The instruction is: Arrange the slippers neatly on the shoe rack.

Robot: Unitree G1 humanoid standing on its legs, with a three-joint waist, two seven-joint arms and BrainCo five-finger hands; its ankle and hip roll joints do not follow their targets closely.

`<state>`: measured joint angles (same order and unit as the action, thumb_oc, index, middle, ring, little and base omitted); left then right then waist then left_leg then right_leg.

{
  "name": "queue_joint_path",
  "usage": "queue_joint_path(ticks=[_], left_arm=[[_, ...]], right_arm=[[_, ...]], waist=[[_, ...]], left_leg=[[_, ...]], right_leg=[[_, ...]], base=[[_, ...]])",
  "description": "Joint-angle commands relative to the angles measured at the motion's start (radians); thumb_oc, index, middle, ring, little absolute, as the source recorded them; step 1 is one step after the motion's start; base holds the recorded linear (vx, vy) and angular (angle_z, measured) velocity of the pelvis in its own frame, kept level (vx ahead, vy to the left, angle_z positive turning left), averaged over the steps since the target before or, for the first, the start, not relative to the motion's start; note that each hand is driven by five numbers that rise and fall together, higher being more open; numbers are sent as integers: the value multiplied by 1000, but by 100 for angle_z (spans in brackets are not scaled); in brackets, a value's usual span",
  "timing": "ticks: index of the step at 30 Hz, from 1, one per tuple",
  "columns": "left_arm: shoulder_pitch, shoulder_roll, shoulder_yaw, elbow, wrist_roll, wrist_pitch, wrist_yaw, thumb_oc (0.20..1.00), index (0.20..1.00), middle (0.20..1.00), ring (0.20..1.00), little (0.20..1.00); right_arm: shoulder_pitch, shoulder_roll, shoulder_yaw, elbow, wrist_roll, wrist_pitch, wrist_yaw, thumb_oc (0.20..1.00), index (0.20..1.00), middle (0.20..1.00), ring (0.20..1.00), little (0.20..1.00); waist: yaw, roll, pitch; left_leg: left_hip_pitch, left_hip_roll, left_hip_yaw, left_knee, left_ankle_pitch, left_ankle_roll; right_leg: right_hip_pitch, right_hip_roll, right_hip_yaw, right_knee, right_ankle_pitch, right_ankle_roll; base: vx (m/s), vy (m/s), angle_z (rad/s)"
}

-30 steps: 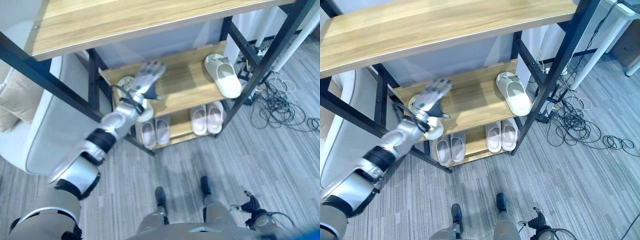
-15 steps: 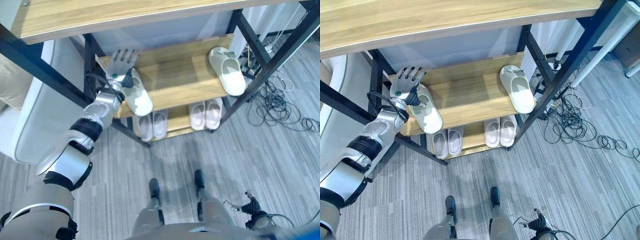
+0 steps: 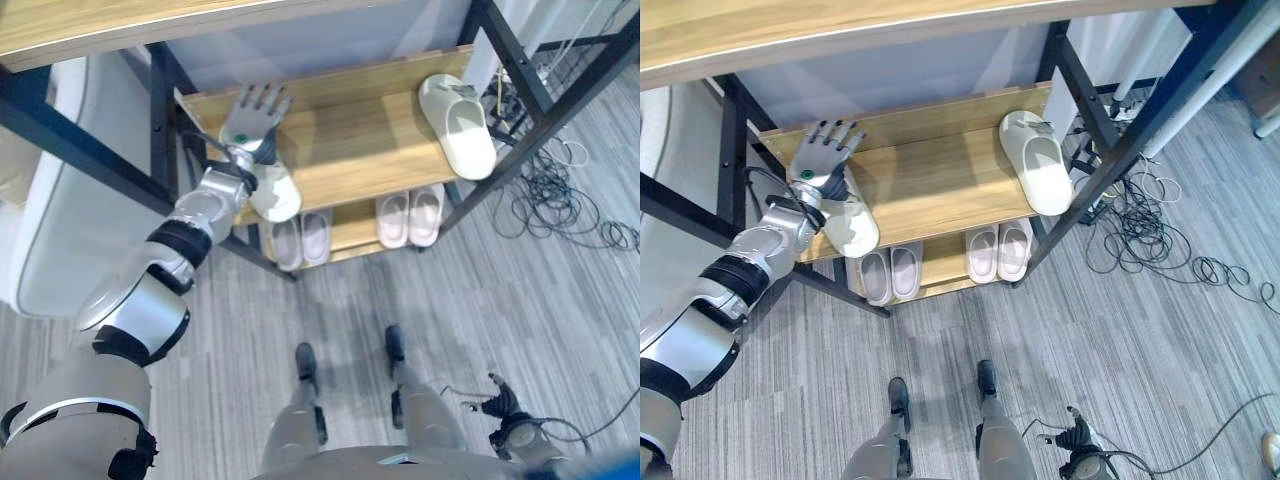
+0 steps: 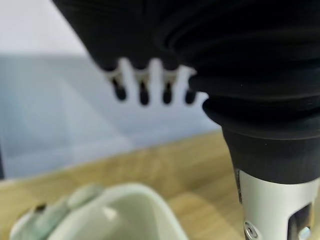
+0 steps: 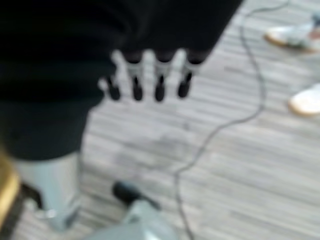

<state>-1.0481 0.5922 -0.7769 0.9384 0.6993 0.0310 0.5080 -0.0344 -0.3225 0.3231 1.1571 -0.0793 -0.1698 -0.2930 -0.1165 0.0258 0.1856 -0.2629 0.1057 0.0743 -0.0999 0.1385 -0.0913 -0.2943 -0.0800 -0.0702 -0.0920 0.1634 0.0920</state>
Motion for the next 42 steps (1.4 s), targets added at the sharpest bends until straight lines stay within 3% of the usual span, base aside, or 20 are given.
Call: queue_joint_path(ticks=[1, 16, 18, 19, 27, 42], left_arm=[[-146, 24, 40, 46, 7, 25, 29, 1000, 1000, 1000, 1000, 1000], [-211, 40, -7, 176, -14, 38, 40, 1000, 1000, 1000, 1000, 1000], [-214, 40, -8, 187, -18, 40, 38, 843, 843, 843, 843, 843], [-222, 34, -14, 211, -23, 42, 33, 200, 200, 200, 200, 200], [-201, -12, 18, 251, -71, 37, 28, 200, 200, 200, 200, 200], [-228, -98, 18, 77, -42, 29, 99, 200, 200, 200, 200, 200]], right_arm=[[8, -50, 13, -32, 21, -3, -27, 1000, 1000, 1000, 1000, 1000], [4, -42, 41, -39, 22, -16, -41, 1000, 1000, 1000, 1000, 1000], [2, -43, 42, -39, 21, -15, -43, 1000, 1000, 1000, 1000, 1000], [-2, -44, 44, -40, 20, -15, -48, 1000, 1000, 1000, 1000, 1000], [-14, -41, 56, -43, 23, -11, -54, 1000, 1000, 1000, 1000, 1000], [-66, -60, 58, -29, 1, 10, -84, 1000, 1000, 1000, 1000, 1000]], waist=[[17, 31, 41], [11, 8, 53], [10, 7, 55], [7, 5, 58], [5, 0, 65], [7, 16, 89]], left_leg=[[-47, -14, -48, 13, -17, 1], [-52, -6, -40, 13, -18, 3], [-52, -7, -39, 13, -18, 3], [-54, -6, -36, 13, -18, 3], [-50, -3, -26, 13, -17, 3], [-40, 14, 0, 13, -15, -9]], right_leg=[[-66, -41, -21, 134, -101, 63], [-73, -38, -27, 133, -97, 65], [-74, -37, -26, 133, -96, 66], [-76, -37, -24, 133, -96, 66], [-82, -35, -21, 139, -99, 63], [-93, -28, -16, 166, -115, 56]], base=[[0, 0, 0], [1, 0, 0], [0, 0, 0], [0, 0, 0], [0, 0, 0], [4, -28, -1]])
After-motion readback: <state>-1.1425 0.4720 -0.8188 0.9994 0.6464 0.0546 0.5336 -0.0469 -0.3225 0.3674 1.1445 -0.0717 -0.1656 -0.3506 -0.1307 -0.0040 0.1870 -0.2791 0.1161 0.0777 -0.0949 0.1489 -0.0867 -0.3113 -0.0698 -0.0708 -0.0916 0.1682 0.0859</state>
